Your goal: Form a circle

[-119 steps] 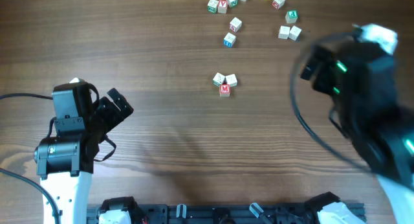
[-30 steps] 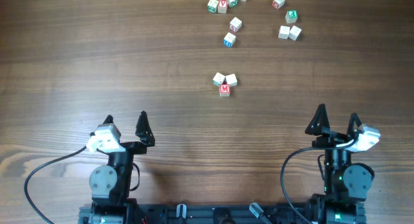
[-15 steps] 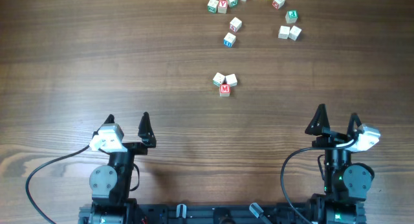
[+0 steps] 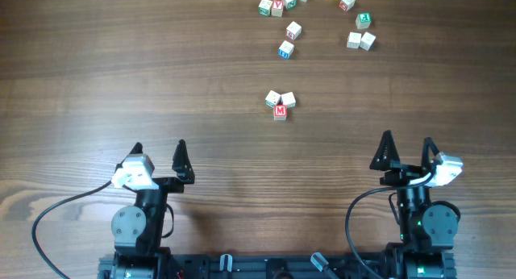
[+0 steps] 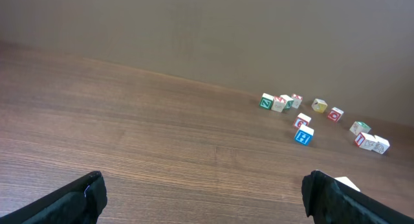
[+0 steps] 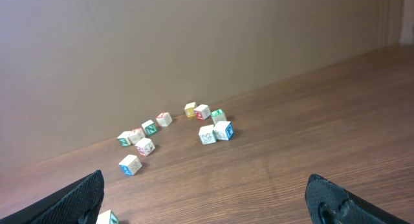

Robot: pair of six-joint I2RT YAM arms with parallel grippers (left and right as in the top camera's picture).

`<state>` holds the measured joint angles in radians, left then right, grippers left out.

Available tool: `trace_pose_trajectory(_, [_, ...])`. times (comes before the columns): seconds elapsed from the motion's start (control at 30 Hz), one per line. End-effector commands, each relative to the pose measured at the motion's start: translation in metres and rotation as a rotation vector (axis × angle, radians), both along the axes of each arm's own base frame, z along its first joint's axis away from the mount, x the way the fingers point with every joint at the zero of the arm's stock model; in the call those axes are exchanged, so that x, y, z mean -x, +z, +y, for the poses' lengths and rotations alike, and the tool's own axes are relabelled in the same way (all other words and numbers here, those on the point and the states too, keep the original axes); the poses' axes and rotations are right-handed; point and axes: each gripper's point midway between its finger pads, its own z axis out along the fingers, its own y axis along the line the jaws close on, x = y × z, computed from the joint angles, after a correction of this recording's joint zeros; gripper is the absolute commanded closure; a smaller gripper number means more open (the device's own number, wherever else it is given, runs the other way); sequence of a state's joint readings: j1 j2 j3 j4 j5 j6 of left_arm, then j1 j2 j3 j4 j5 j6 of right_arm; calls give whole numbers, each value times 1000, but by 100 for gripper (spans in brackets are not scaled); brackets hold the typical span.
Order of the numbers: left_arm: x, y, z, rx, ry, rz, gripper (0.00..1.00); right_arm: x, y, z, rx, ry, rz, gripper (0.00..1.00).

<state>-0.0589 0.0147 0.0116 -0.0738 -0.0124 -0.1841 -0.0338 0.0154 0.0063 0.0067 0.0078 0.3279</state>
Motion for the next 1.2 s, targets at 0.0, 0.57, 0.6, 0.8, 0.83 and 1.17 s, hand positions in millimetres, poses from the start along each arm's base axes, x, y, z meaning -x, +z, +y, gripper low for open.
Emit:
trace_pose_trajectory(0.0, [0,-1,-3,-19,-18,-3,0,1,3,0,11,-4,-12,0])
trace_pose_trajectory(0.57, [0,-1,-3,-19,-18,-4,0,1,0,19,382,94,-6,0])
trace_pose_trajectory(0.6, [0,-1,-3,-19,-18,-3,0,1,0,19,382,94,-6,0])
trace_pose_trajectory(0.8, [0,-1,-3,-19,-18,-4,0,1,1,19,379,93,-7,0])
trace_pose_trajectory(0.83, [0,-1,-3,-19,-18,-3,0,1,1,19,379,93,-8,0])
trace_pose_trajectory(1.17, [0,-1,-3,-19,-18,-3,0,1,0,19,378,92,-6,0])
